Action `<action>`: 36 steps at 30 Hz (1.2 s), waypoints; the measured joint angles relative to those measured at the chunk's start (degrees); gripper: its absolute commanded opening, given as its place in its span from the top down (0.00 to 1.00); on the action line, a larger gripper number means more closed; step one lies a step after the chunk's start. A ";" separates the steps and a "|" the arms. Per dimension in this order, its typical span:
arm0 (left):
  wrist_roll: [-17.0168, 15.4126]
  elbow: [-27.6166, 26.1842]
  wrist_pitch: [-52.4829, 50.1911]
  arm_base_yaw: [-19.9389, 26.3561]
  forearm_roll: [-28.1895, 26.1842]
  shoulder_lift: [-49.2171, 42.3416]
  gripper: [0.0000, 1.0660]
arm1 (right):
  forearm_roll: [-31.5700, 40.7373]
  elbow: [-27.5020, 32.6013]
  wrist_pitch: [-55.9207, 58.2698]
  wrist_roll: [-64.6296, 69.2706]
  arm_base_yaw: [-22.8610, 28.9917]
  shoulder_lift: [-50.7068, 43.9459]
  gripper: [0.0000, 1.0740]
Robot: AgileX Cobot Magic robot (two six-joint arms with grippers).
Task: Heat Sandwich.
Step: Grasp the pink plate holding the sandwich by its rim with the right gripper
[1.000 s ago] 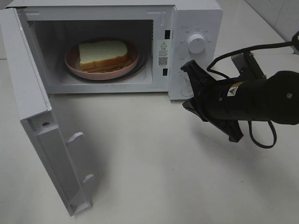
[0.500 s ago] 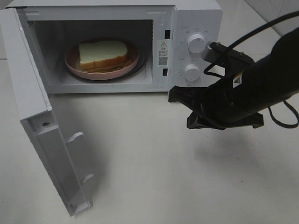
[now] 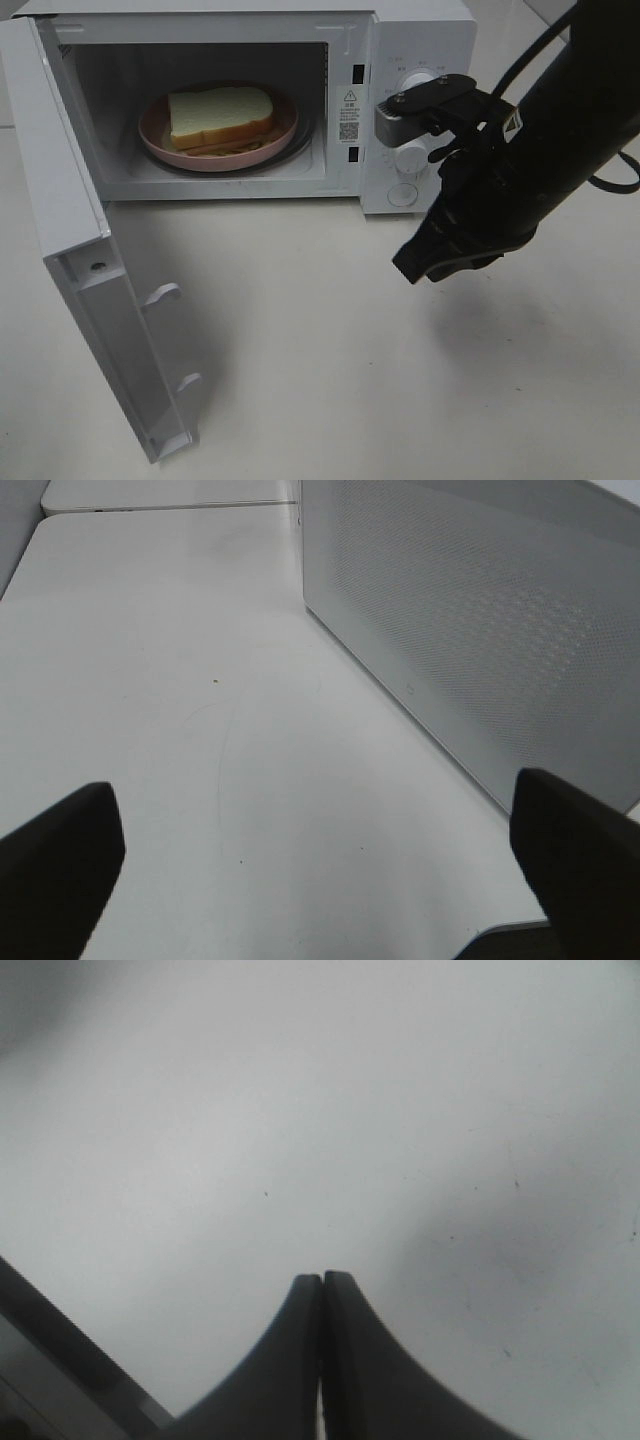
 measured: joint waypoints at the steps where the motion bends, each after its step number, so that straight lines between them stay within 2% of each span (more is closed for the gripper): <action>1: 0.00 0.00 0.00 0.00 0.00 0.00 0.08 | -0.86 -0.80 2.01 -4.76 0.00 0.00 1.00; 7: 0.00 0.00 0.00 0.00 0.00 0.00 0.08 | -1.60 -2.23 5.27 -17.82 0.00 0.00 0.99; 10: 0.00 0.00 0.00 0.00 0.00 0.00 0.08 | -1.72 -2.46 5.96 -30.42 0.00 0.00 0.99; 12: 0.00 0.00 0.00 0.00 0.00 0.00 0.08 | -1.89 -2.46 6.02 -34.09 0.00 0.00 0.99; 15: 0.00 0.00 0.00 0.00 0.00 0.00 0.08 | -2.01 -2.46 6.25 -48.41 0.00 0.00 0.99; 20: 0.00 0.00 0.00 0.00 0.00 0.00 0.08 | -2.46 -2.46 6.25 -61.48 0.00 0.00 0.98; 32: 0.00 0.00 0.00 0.00 0.00 0.00 0.08 | -7.56 -2.52 5.67 -67.72 0.00 0.00 0.92; 36: 0.00 0.00 0.00 0.00 0.00 0.00 0.08 | -8.42 -2.52 5.04 -68.07 0.00 0.00 0.83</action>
